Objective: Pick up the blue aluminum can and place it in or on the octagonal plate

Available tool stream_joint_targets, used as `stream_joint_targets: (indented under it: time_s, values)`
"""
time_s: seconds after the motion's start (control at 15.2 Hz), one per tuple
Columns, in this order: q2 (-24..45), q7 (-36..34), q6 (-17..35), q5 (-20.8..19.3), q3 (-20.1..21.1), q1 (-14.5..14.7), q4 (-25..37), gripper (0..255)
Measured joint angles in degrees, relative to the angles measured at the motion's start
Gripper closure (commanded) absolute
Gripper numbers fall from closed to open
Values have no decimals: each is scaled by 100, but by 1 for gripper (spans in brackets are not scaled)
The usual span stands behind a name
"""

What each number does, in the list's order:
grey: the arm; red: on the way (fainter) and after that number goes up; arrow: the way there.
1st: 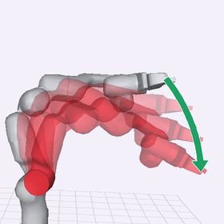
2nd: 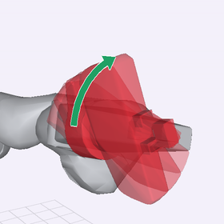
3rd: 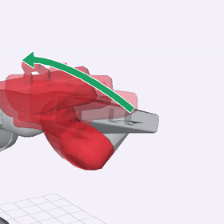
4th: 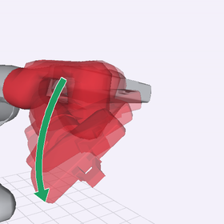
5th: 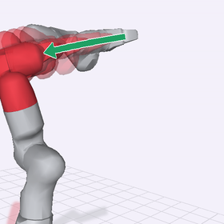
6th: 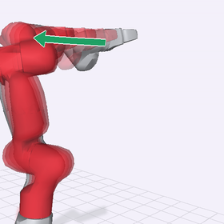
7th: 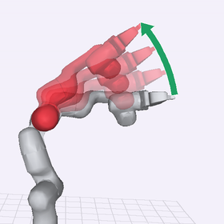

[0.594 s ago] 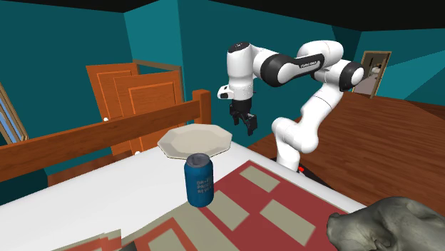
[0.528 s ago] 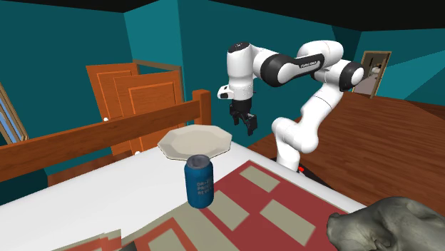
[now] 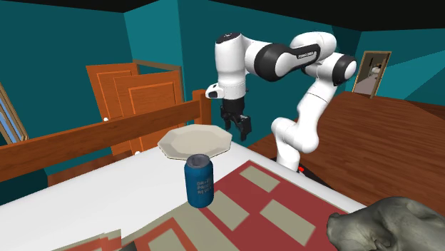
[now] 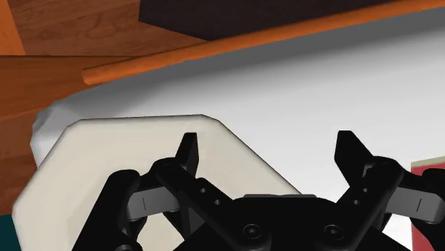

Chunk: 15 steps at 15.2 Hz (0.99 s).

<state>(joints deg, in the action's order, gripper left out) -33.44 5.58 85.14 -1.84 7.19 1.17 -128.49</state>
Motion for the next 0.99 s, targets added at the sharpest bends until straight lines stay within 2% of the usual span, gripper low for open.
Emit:
stream_joint_targets:
  time_s: [0.53,0.86,0.99]
  values:
    - [1237,-510,-8,382,452,189,1399,0]
    - [2176,-820,-150,453,702,287,2596,0]
    - [2637,-988,-306,442,825,349,3258,0]
